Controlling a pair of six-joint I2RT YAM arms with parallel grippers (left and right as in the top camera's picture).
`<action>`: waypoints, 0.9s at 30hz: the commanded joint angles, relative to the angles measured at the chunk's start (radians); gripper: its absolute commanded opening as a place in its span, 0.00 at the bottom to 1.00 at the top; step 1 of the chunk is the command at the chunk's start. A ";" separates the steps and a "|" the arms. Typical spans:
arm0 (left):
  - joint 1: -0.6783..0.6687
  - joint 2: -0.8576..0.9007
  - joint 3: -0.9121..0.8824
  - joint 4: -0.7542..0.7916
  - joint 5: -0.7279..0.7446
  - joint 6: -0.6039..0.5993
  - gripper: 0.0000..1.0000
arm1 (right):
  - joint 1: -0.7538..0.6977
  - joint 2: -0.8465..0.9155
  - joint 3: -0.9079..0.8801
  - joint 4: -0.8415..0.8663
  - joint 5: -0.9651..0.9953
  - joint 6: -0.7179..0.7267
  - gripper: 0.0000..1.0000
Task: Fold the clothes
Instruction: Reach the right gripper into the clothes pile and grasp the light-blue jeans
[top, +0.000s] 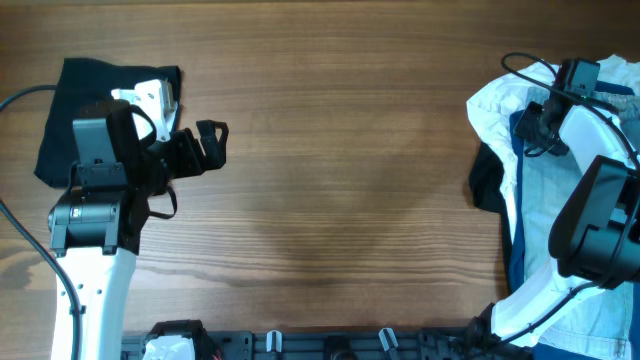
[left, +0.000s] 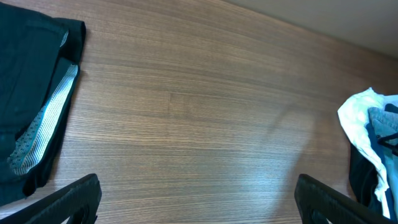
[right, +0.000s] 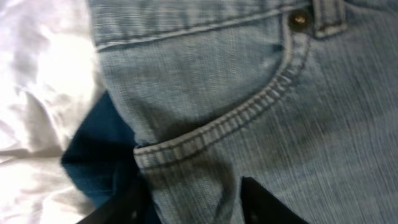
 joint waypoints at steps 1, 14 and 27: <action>-0.004 -0.002 0.020 -0.005 0.019 -0.005 1.00 | 0.000 0.004 -0.045 0.012 0.055 0.038 0.44; -0.004 -0.002 0.020 -0.003 0.019 -0.005 1.00 | 0.000 -0.049 -0.008 0.045 0.149 -0.063 0.48; -0.004 -0.003 0.020 -0.005 0.020 -0.005 1.00 | -0.032 -0.072 -0.017 0.008 0.008 0.228 0.04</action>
